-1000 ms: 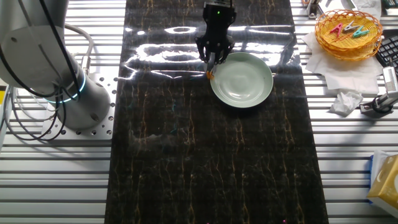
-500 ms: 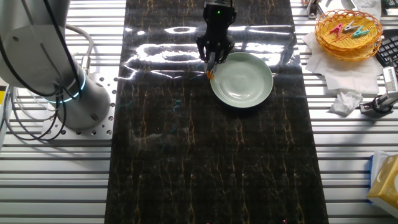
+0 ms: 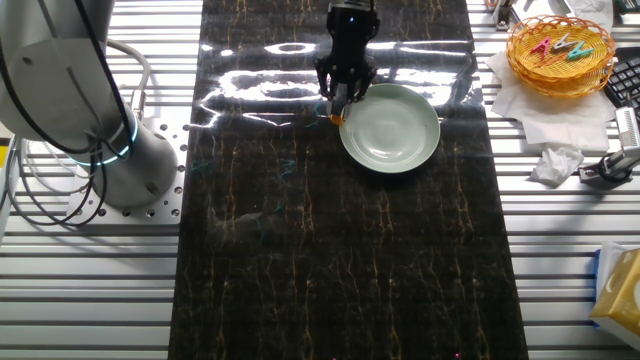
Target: Use a clamp
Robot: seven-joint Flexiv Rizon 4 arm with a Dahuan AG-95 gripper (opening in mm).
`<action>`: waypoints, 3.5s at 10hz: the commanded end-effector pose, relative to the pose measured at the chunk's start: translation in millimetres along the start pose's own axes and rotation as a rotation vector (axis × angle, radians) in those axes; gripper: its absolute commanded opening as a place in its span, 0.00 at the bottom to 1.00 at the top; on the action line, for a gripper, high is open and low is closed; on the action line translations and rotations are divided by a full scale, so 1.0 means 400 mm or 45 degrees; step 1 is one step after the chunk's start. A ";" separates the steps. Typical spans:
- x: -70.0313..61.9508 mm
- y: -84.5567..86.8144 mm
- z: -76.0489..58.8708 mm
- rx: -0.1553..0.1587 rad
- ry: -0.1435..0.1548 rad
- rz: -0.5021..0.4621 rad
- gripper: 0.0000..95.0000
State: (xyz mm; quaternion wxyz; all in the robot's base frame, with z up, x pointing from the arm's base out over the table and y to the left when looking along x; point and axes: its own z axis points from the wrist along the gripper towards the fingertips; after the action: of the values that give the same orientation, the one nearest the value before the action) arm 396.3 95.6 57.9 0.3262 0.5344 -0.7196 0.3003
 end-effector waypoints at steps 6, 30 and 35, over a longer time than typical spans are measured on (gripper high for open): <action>0.000 0.000 0.000 -0.001 0.005 -0.034 0.80; 0.128 0.038 -0.067 -0.261 -0.559 0.699 0.00; 0.149 0.034 -0.075 -0.392 -0.755 1.041 0.00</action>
State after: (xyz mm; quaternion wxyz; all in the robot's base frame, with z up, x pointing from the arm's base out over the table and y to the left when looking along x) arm 373.7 87.8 119.1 0.0664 0.2687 -0.9491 0.1502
